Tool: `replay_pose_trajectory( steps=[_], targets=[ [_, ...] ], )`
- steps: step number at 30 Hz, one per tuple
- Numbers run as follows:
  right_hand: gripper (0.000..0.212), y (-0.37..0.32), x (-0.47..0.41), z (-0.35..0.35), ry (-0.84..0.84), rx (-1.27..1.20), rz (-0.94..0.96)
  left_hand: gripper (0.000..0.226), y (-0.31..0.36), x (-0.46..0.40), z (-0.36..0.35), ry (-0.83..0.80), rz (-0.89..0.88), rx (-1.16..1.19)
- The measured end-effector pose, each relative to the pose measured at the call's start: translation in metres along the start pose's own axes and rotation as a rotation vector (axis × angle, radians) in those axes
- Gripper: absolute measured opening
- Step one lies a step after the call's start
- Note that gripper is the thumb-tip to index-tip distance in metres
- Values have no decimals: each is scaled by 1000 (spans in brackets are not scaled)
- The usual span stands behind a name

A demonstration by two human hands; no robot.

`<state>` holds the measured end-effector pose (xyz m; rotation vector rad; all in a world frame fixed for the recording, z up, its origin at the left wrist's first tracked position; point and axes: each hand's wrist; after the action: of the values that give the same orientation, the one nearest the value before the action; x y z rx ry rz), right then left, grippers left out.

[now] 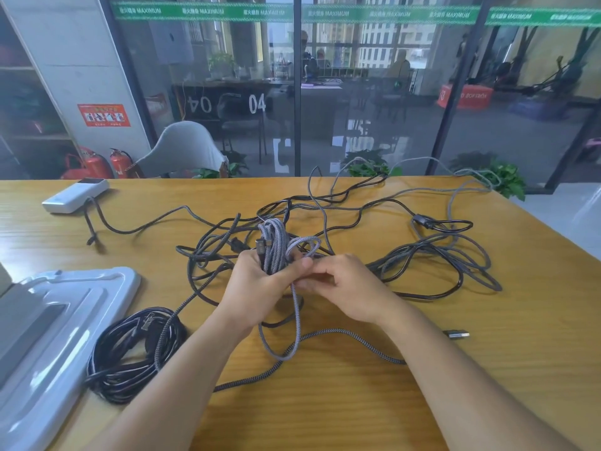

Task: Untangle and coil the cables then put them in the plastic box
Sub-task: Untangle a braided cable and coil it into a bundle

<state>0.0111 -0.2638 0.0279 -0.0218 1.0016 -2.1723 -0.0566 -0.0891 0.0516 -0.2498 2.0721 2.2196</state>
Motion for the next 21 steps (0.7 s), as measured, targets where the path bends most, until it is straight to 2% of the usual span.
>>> replay_pose_trajectory(
  steps=[3, 4, 6, 7, 9, 11, 12, 14, 17, 21],
  targets=[
    [14, -2, -1, 0, 27, 25, 29, 13, -1, -1, 2, 11, -10, -16],
    [25, -3, -2, 0, 36, 23, 19, 11, -1, -1, 2, 12, -14, -40],
    [60, -7, -3, 0, 49, 9, 18, 10, -2, 0, 0, 17, -13, -103],
    [66, -8, -3, -1, 42, 14, 10, 11, -3, 0, 0, 23, -12, -117],
    [53, -5, -1, -3, 35, 25, 19, 11, -6, 0, 0, 46, -11, -102],
    [19, -2, 2, -5, 18, 19, 25, 12, -9, 0, 1, 69, -15, -65],
    [11, -2, 1, -5, 20, 10, 18, 13, -9, 0, 2, 72, -15, -55],
    [13, 1, 0, -2, 28, 34, 27, 16, -9, 0, 3, 79, -13, -69],
    [19, 12, 1, 10, 33, 193, 5, 21, -7, -2, 10, 94, 0, -77],
    [17, 23, 4, 25, 108, 355, -66, 21, -1, -3, 20, 92, -33, -32]
  ],
)
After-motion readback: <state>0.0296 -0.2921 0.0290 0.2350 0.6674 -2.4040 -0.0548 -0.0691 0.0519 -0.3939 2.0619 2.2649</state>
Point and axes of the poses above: each hand's wrist, its own x-axis away from the middle knuckle, its own z-axis out of the back of the hand, y = z × x, and after that the axes turned 2 degrees about z, right-handed
